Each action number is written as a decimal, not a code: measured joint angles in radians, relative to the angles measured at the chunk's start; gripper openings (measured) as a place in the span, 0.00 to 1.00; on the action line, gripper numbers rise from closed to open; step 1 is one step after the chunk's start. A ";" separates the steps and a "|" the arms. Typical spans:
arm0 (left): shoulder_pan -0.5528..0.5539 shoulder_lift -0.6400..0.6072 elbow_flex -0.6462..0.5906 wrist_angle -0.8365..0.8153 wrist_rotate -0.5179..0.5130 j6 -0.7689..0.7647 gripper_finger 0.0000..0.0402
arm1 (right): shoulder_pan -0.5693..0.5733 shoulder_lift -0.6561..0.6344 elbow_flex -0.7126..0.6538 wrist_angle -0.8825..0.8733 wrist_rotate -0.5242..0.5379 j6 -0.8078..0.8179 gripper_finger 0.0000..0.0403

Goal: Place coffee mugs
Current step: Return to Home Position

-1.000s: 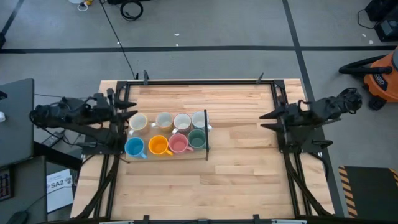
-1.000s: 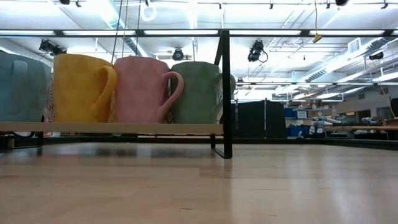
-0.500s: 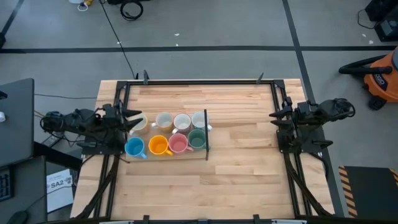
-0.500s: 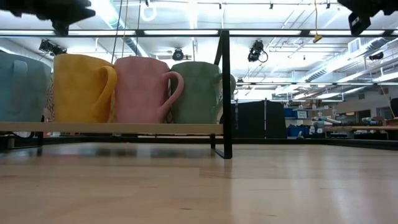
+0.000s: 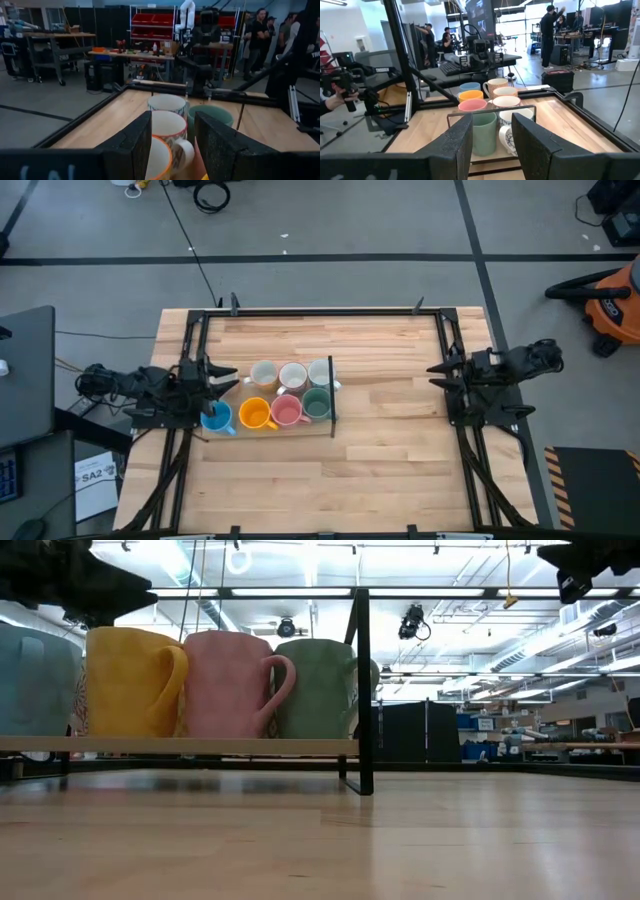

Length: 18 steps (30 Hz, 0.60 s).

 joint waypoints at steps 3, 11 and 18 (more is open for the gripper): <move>0.000 -0.001 -0.029 0.026 -0.001 0.000 0.39 | 0.000 0.000 -0.045 0.047 0.003 -0.006 0.35; 0.000 -0.005 -0.122 0.189 -0.001 0.059 0.39 | 0.000 0.000 -0.178 0.232 0.004 -0.036 0.35; 0.000 -0.004 -0.139 0.230 -0.001 0.087 0.39 | -0.001 0.000 -0.270 0.362 0.003 -0.048 0.35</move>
